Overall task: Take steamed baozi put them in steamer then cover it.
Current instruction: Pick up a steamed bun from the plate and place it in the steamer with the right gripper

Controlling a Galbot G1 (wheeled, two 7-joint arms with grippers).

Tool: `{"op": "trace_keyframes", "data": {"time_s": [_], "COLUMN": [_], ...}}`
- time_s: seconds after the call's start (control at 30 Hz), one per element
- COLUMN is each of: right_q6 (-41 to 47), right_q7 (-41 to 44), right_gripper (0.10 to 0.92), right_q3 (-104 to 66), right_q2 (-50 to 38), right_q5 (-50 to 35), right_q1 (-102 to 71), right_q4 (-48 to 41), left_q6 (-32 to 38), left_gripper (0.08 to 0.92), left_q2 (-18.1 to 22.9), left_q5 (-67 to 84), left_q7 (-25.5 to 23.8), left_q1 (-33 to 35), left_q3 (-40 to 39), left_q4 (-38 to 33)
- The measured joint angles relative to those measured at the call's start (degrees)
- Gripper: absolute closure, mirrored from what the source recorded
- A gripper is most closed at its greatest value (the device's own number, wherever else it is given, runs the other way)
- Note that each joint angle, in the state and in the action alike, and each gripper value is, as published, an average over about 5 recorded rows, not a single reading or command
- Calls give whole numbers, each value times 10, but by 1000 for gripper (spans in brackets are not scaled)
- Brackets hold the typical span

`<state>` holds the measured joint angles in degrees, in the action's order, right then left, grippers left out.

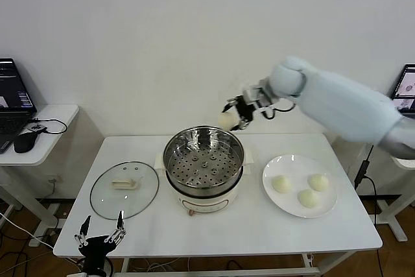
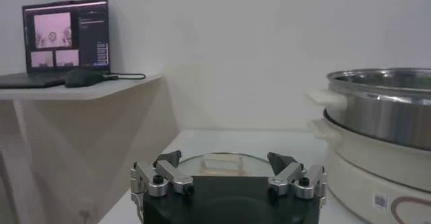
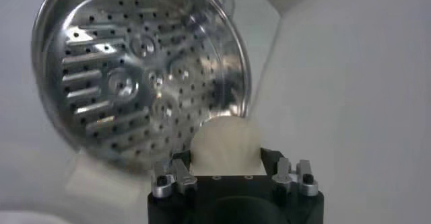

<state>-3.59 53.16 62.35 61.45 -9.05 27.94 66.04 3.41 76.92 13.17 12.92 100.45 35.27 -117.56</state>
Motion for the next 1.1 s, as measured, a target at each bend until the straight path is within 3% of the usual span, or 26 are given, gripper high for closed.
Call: {"op": "trace_keyframes", "data": {"time_s": [0.4, 0.97, 1.1], "right_q6": [-87, -206, -221], "right_q7": [-45, -96, -102], "right_gripper": [369, 362, 300], "right_q3": [44, 34, 33], "right_q2": [93, 159, 168], "right_q5": [105, 252, 270], "right_q1": [-29, -74, -81], "right_q4": [-56, -162, -177], "left_q6": [5, 8, 10], "left_gripper": [177, 177, 177], "left_q2": [3, 2, 4], "left_q5": [7, 8, 7], "left_q7": [-1, -2, -2], "left_q1": [-13, -18, -17], "left_q3": [-1, -2, -3], "left_q4": [8, 14, 14]}}
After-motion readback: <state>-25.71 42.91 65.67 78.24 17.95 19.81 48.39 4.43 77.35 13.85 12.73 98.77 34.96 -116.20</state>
